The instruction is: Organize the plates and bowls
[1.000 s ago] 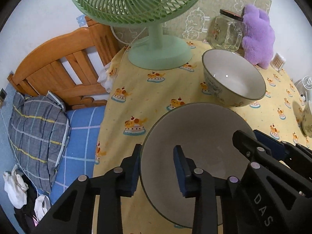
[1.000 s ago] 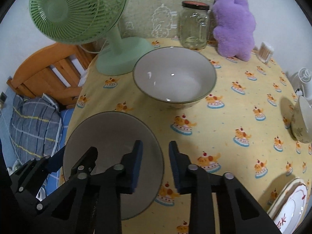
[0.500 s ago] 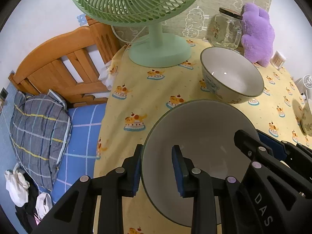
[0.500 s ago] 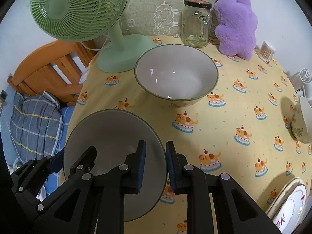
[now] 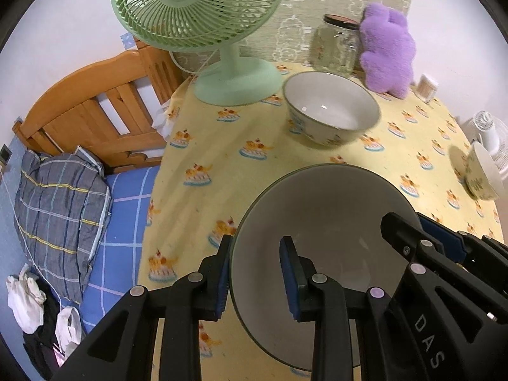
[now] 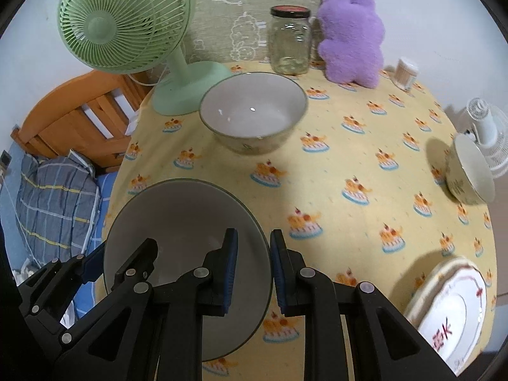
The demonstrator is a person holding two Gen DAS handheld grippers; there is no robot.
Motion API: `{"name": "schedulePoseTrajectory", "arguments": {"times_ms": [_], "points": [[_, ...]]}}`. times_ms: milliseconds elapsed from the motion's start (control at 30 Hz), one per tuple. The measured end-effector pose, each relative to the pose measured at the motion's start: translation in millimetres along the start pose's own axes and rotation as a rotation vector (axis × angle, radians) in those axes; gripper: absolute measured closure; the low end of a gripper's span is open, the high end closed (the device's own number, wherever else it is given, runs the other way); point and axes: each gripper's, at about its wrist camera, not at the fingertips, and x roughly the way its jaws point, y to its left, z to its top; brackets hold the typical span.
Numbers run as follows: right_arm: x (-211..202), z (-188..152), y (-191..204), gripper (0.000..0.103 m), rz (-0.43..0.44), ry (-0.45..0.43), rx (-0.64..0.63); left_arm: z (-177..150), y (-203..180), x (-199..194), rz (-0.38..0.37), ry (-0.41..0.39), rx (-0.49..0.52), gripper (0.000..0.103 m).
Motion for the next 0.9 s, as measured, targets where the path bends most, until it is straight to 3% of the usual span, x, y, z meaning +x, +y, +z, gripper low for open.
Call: {"name": "schedulePoseTrajectory", "arguments": {"times_ms": [500, 900], "points": [[-49.6, -74.4, -45.4, 0.078, -0.053, -0.003, 0.058, -64.2, -48.1, -39.7, -0.047, 0.004, 0.075, 0.075], [-61.4, -109.4, -72.7, 0.078, -0.042, 0.042, 0.03, -101.0, -75.8, -48.6, -0.044, 0.051, 0.057, 0.075]]}}
